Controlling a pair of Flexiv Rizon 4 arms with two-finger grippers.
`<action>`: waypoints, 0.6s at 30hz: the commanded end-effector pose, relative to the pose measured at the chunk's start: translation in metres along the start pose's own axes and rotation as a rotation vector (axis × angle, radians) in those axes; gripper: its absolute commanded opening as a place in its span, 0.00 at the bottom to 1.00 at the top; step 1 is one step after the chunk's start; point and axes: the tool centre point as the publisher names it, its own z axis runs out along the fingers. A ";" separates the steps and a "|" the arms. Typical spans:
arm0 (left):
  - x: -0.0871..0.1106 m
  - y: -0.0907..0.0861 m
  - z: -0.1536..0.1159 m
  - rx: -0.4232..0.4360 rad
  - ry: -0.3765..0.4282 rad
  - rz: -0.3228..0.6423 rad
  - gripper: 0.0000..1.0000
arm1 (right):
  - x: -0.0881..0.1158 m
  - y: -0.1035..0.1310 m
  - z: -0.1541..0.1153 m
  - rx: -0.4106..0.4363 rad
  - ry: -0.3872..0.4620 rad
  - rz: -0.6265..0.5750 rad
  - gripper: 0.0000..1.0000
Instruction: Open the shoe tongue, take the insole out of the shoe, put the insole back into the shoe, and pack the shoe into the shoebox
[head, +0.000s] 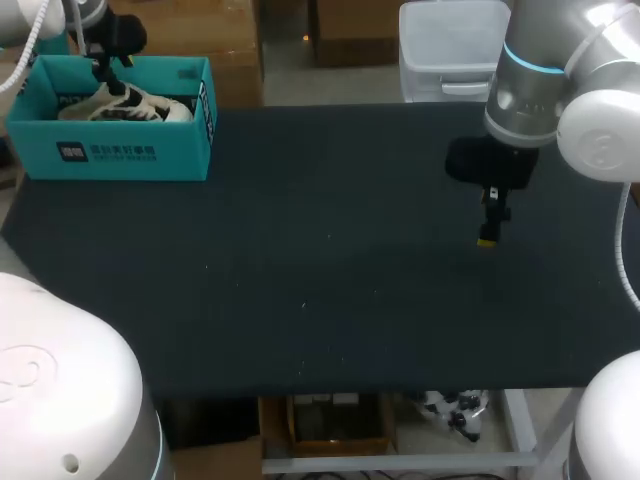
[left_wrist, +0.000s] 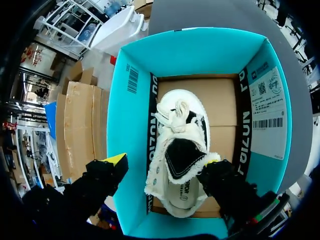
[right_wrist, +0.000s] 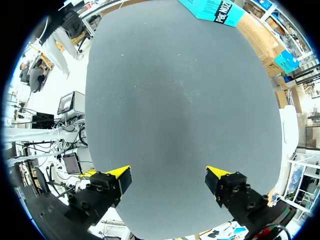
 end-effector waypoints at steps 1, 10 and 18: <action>0.010 -0.019 -0.029 0.012 0.019 -0.013 1.00 | 0.001 -0.001 0.000 -0.002 -0.001 -0.001 1.00; 0.053 -0.069 -0.073 0.004 0.025 -0.013 1.00 | 0.001 -0.001 0.000 -0.002 -0.001 -0.001 1.00; 0.095 -0.106 -0.108 -0.037 0.093 -0.099 1.00 | 0.001 -0.001 0.000 -0.002 -0.001 -0.001 1.00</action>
